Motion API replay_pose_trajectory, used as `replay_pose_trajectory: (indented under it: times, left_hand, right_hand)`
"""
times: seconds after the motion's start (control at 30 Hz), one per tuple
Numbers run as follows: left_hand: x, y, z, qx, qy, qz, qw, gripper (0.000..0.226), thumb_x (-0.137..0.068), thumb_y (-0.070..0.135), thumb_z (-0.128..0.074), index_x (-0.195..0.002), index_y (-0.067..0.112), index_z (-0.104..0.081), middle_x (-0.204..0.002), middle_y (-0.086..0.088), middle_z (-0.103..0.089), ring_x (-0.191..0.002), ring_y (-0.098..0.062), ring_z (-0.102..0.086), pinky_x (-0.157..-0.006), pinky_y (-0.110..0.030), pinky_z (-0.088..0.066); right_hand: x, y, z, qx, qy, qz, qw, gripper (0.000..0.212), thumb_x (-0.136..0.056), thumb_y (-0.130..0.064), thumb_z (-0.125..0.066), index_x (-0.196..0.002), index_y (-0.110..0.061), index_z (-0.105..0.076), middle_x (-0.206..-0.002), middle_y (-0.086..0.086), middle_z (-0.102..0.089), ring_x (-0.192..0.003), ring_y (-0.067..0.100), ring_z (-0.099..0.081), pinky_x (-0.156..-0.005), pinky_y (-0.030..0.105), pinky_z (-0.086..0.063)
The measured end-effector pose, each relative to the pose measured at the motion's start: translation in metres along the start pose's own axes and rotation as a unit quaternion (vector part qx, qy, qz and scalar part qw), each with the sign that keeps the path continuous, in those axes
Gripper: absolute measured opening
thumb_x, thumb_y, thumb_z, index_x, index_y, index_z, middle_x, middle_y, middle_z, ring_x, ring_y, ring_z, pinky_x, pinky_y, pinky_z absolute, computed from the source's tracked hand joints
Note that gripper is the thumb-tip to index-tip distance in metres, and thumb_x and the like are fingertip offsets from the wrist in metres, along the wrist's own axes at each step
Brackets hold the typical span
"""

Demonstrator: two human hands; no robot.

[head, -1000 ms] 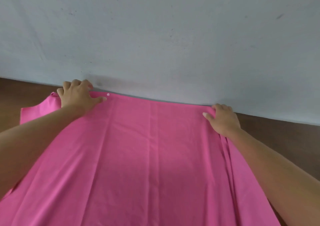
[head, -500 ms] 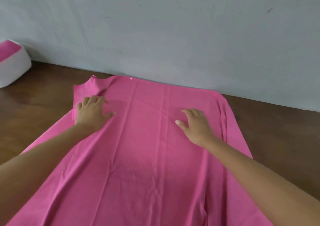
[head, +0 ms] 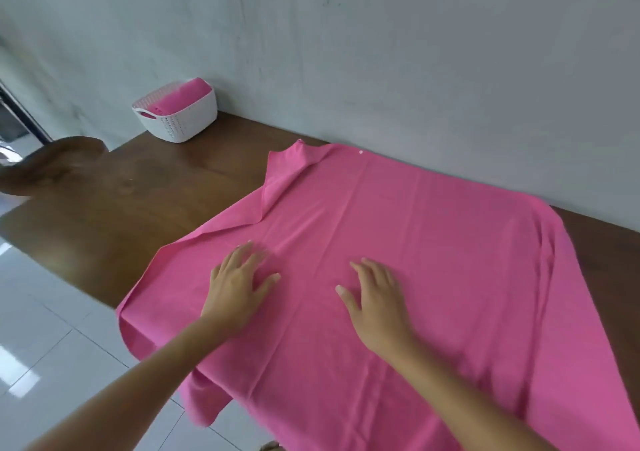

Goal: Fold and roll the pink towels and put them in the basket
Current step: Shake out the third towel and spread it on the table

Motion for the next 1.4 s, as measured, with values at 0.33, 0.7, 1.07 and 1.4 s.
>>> replay_pose_trajectory:
  times: [0.33,0.7,1.07,1.4]
  left_hand:
    - [0.023,-0.092,0.025,-0.07,0.008,0.124,0.99,0.095,-0.08,0.086,-0.003,-0.159,0.037,-0.025,-0.17,0.0,-0.014,-0.156,-0.023,-0.009,-0.122,-0.05,-0.014]
    - [0.0,-0.15,0.049,-0.109,-0.004,0.061,0.992,0.085,-0.085,0.087,-0.011,-0.157,0.045,-0.027,-0.168,0.004,-0.02,-0.155,-0.022,-0.012,-0.123,-0.048,-0.016]
    - [0.039,-0.164,0.071,-0.06,0.142,0.095,0.983,0.06,-0.096,0.06,-0.04,-0.141,0.023,-0.053,-0.148,-0.001,-0.051,-0.14,-0.027,-0.041,-0.114,-0.049,-0.031]
    - [0.101,-0.209,0.091,-0.018,0.208,0.197,0.958,0.015,-0.101,0.037,-0.057,-0.098,0.023,-0.056,-0.095,0.002,-0.065,-0.094,-0.026,-0.055,-0.076,-0.042,-0.047]
  right_hand:
    - [0.01,-0.021,-0.025,0.072,-0.006,0.011,0.997,0.067,-0.099,-0.059,-0.025,-0.144,-0.018,-0.053,-0.155,0.011,-0.044,-0.145,0.032,-0.036,-0.119,0.049,-0.03]
    - [0.01,-0.02,-0.025,0.098,-0.003,0.01,0.995,0.068,-0.099,-0.06,-0.022,-0.148,-0.02,-0.049,-0.158,0.009,-0.039,-0.148,0.029,-0.031,-0.12,0.047,-0.028]
    - [0.011,-0.022,-0.023,0.107,0.002,0.009,0.994,0.069,-0.098,-0.06,-0.022,-0.146,-0.019,-0.051,-0.157,0.009,-0.042,-0.147,0.029,-0.033,-0.119,0.046,-0.027]
    - [0.012,-0.023,-0.023,0.109,0.006,0.018,0.994,0.071,-0.097,-0.06,-0.022,-0.145,-0.017,-0.051,-0.156,0.012,-0.042,-0.146,0.03,-0.032,-0.119,0.048,-0.027]
Point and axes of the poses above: each hand's wrist, its own x-axis away from the middle knuckle, its own z-axis out of the back of the hand, y = z × x, the point moved 7 cm from there along -x, towards the middle knuckle
